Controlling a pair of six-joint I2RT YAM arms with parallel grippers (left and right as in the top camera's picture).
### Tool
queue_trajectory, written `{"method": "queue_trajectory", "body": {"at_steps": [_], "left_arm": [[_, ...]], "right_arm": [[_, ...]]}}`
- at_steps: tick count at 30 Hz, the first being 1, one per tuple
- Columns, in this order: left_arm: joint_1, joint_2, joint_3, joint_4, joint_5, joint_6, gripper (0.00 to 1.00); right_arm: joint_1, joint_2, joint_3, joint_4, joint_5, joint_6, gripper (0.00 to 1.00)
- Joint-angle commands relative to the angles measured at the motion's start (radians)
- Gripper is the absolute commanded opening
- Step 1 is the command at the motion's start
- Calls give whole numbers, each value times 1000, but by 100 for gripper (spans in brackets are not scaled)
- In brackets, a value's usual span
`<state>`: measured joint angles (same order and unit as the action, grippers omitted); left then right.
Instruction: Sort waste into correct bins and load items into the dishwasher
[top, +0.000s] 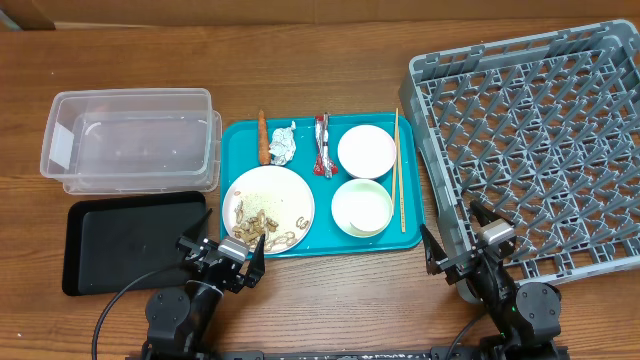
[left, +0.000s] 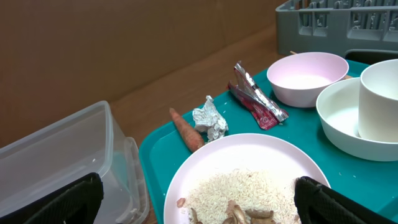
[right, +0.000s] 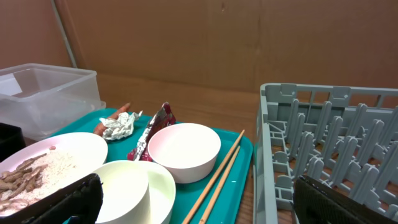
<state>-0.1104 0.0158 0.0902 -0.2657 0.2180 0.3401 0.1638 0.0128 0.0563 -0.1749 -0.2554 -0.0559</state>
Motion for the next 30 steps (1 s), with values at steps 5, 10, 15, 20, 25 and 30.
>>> {"method": "queue_trajectory", "body": {"at_steps": [5,10,15,20,25,30], "left_arm": [[5,-11,-8,5,19,-14,100],[6,-11,-8,5,19,-14,100],[6,-11,-8,14,18,5,100],[5,-11,-8,5,19,23,100],[5,-11,-8,48,21,22,100],[5,-11,-8,163,163,18,100]], "right_arm": [[-3,-10,-3,6,0,4,100],[-3,-10,-3,6,0,4,100],[-3,-10,-3,6,0,4,100],[-3,-10,-3,6,0,4,100],[-2,-10,-3,37,-34,4,100],[-2,-10,-3,44,-45,32,100]]}}
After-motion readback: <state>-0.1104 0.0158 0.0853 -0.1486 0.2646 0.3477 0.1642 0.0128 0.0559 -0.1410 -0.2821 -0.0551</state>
